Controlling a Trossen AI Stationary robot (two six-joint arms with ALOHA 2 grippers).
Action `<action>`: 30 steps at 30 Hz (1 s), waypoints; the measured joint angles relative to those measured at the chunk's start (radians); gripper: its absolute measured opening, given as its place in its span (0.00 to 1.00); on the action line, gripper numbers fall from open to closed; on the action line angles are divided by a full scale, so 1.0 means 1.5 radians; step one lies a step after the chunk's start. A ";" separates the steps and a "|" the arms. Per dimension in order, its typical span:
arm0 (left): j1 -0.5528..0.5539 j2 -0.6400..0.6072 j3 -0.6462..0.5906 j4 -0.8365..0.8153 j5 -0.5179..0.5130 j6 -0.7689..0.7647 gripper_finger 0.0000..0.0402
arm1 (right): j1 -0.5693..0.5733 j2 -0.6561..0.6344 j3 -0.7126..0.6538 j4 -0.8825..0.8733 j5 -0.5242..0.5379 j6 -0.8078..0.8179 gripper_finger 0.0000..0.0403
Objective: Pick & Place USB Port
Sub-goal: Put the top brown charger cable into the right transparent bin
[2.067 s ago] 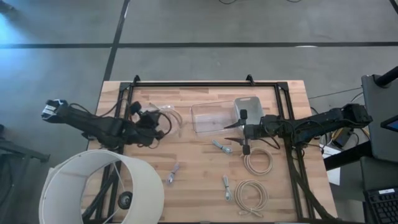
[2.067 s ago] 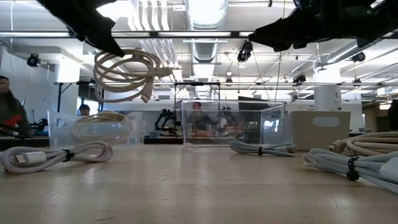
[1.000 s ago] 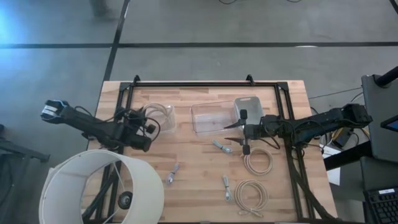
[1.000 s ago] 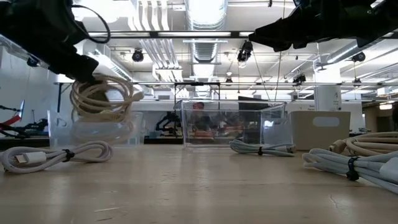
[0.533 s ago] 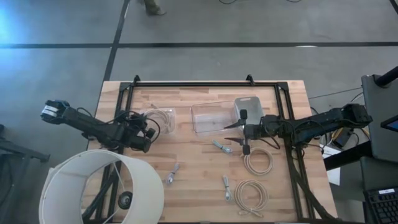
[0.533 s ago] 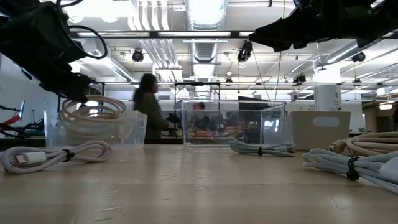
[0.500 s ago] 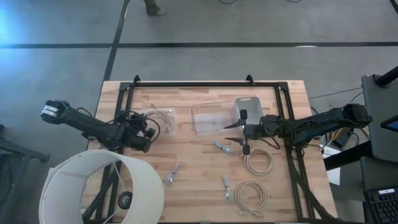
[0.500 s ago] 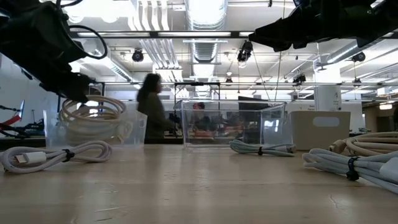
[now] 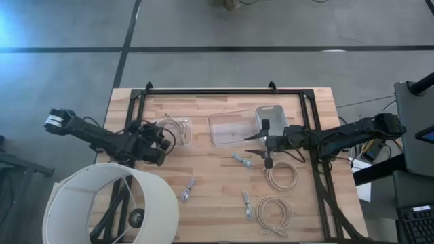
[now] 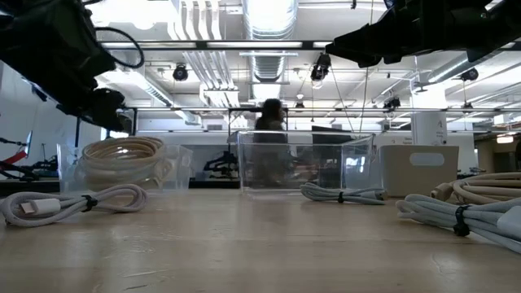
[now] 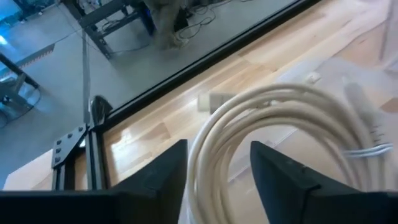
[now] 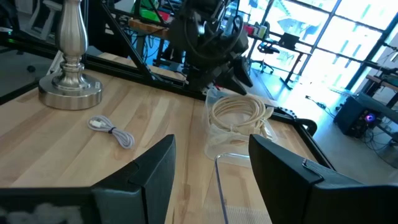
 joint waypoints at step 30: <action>0.000 0.053 0.056 0.547 0.337 0.610 0.50 | 0.000 0.000 0.001 -0.057 0.000 0.189 0.50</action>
